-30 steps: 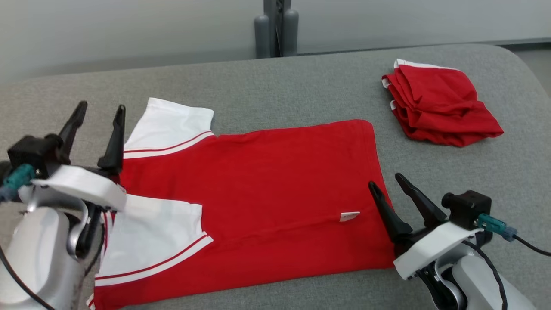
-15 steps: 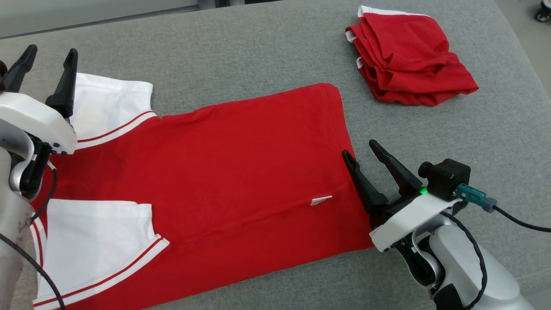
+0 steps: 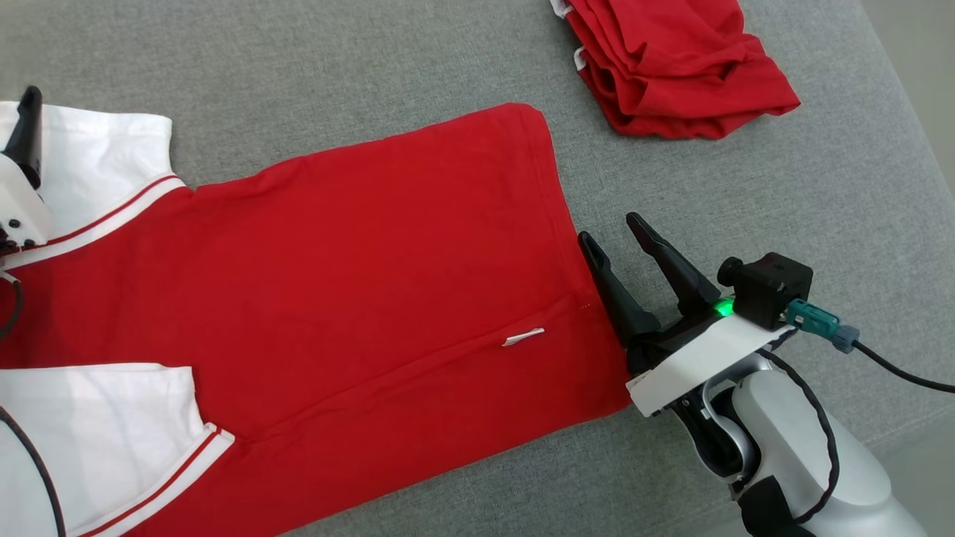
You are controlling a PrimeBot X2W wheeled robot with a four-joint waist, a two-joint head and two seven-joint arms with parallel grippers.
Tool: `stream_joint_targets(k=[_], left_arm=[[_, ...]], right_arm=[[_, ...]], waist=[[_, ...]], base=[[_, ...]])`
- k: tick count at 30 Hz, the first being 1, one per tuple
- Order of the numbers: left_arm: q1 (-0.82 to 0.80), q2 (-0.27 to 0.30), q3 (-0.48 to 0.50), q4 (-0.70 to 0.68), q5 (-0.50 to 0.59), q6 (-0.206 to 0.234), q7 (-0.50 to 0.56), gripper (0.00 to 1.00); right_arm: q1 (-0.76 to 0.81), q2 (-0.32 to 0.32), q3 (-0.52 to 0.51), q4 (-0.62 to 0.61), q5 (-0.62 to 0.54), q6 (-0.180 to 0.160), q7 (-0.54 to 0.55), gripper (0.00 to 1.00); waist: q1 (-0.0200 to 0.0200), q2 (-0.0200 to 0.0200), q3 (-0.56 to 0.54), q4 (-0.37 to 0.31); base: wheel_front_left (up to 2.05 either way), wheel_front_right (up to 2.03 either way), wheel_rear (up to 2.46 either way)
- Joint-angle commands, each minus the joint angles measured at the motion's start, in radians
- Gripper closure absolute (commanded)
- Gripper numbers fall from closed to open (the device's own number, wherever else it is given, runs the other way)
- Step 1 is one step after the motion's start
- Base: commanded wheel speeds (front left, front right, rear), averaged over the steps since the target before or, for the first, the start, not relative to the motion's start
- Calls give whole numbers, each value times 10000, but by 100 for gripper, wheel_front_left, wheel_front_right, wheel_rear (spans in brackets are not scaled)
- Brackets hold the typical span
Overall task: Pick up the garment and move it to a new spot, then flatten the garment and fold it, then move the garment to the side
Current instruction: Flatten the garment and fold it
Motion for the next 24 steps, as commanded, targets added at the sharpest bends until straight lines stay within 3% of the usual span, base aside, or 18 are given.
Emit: stream_joint_targets(k=[1,20,22,24], left_arm=[[-225,107,-59,282,-130,-11,28,0],[-762,25,-1112,1149,-1083,-11,-59,2],[-803,31,-1205,1278,-1165,-12,-15,73],[-770,-98,-1293,1151,-1450,-12,29,90]], right_arm=[[-48,14,-69,-64,-106,-3,-50,0],[-267,159,82,42,-131,-3,-51,0],[-294,183,93,52,-108,-3,-51,0],[-307,207,103,80,-107,-3,-51,0]], waist=[[0,0,109,-37],[0,0,304,-46],[0,0,336,-70],[0,0,363,-71]], base=[[0,0,0],[0,0,0],[0,0,0],[0,0,0]])
